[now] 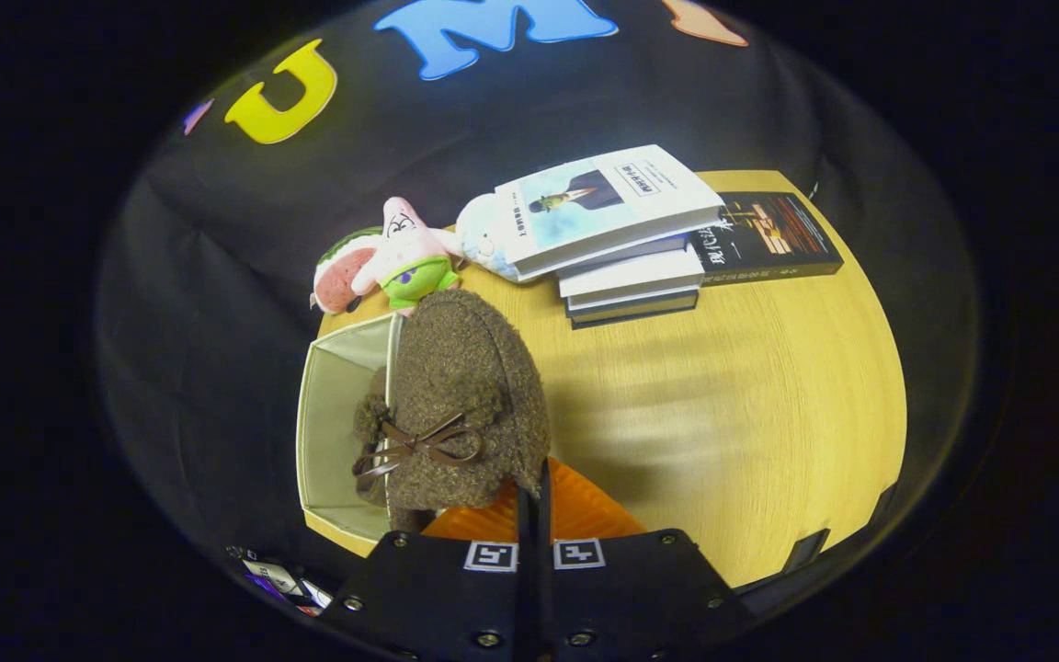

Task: Open the storage box then place both shoes into the box .Put the left shoe in first, then the right shoe, with the right side of both shoes facing outward in a uniform manner.

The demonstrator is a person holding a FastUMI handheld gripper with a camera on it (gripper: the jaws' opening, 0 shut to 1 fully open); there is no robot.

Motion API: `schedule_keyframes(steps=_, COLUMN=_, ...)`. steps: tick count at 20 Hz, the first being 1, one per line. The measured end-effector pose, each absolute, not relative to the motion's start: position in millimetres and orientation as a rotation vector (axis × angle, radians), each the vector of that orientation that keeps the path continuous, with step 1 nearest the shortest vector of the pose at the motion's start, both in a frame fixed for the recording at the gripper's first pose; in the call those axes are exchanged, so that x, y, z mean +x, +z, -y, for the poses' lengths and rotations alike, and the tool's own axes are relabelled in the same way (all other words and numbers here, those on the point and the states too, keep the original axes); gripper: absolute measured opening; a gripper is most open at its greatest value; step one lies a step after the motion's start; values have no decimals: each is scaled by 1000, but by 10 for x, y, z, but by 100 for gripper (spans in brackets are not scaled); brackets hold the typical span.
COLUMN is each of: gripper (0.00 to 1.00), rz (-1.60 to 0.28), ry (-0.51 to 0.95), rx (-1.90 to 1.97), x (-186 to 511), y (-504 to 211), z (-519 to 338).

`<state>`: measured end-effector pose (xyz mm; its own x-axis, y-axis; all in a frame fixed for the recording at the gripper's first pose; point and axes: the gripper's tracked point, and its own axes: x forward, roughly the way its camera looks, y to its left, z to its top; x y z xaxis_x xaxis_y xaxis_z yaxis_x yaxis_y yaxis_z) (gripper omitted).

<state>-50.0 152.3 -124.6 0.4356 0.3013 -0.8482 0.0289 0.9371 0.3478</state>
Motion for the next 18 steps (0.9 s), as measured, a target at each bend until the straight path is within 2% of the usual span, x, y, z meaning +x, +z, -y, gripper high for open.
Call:
schedule_keyframes(steps=8, gripper=0, rz=-1089, ry=270, rx=334, x=-280, y=-1084, z=-2501)
schedule_keyframes(steps=18, gripper=0, rz=-1162, ry=191, rx=214, x=3, y=-1731, z=-3091)
